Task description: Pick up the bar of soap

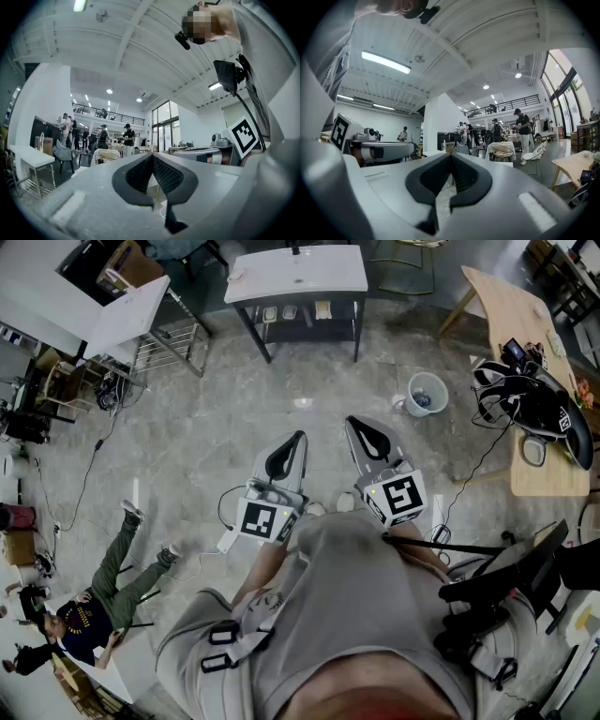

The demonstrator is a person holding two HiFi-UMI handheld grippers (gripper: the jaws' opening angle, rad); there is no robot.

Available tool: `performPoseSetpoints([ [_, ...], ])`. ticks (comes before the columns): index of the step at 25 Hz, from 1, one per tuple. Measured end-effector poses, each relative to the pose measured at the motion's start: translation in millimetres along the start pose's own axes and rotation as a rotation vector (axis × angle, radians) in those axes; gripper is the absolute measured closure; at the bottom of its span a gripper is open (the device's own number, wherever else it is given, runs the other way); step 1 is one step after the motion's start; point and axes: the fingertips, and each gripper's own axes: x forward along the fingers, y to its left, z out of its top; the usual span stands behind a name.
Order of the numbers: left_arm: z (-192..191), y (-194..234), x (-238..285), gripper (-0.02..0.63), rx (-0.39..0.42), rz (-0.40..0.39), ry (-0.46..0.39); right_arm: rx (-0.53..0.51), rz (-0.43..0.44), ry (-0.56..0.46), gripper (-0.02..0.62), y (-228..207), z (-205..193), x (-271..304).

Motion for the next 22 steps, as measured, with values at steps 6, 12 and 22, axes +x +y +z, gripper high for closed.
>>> performPoseSetpoints([
  [6,6,18,0,0.614,0.071,0.035,-0.003,-0.036,0.04,-0.004,0.595,9,1,16],
  [12,-15,67,28,0.612,0.048,0.094,0.01,-0.021,0.05,0.024,0.595,-11,-15,59],
  [22,-24,121,62,0.612,-0.014,0.116,-0.029,-0.046,0.079,0.034,0.594,-23,-8,120],
])
